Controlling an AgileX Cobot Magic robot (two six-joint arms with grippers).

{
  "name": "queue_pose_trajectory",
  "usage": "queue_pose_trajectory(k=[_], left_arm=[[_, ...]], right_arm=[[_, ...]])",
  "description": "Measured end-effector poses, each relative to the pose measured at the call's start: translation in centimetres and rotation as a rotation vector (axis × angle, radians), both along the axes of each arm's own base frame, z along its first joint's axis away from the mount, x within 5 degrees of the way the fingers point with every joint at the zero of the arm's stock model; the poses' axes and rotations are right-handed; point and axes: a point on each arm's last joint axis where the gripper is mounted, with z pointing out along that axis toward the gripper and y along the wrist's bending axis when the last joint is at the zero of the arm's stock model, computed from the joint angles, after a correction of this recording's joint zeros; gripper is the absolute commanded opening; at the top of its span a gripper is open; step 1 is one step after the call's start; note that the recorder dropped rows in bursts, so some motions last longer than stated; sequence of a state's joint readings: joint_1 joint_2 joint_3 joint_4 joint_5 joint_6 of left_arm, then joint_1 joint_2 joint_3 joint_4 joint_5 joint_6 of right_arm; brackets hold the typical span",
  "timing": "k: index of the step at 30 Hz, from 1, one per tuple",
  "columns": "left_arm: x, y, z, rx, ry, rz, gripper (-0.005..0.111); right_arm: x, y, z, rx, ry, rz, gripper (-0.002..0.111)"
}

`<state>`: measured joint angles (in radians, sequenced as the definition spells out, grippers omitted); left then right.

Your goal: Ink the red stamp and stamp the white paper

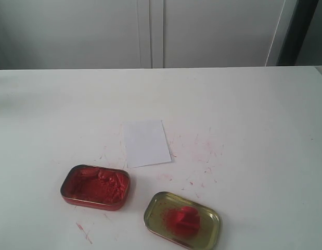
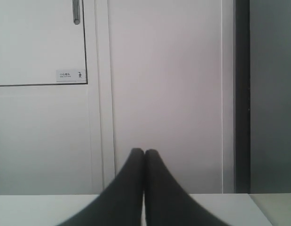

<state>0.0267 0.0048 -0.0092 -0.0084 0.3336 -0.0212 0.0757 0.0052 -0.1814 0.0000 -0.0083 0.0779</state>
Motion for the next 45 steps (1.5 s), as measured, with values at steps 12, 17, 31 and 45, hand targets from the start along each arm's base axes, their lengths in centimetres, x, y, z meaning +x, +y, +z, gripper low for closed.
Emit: queue_pose_trajectory(k=[12, 17, 31, 45], left_arm=[[0.0, 0.0, 0.0, 0.0, 0.0, 0.0, 0.0], [0.0, 0.0, 0.0, 0.0, 0.0, 0.0, 0.0], [0.0, 0.0, 0.0, 0.0, 0.0, 0.0, 0.0], [0.0, 0.0, 0.0, 0.0, 0.0, 0.0, 0.0]], right_arm=[[-0.4, 0.0, 2.6, -0.012, 0.163, 0.0, 0.0], [1.6, 0.1, 3.1, -0.021, 0.273, 0.0, 0.0], [8.1, 0.6, 3.7, -0.073, 0.712, 0.002, 0.0], [13.9, 3.8, 0.6, -0.278, 1.08, 0.187, 0.0]])
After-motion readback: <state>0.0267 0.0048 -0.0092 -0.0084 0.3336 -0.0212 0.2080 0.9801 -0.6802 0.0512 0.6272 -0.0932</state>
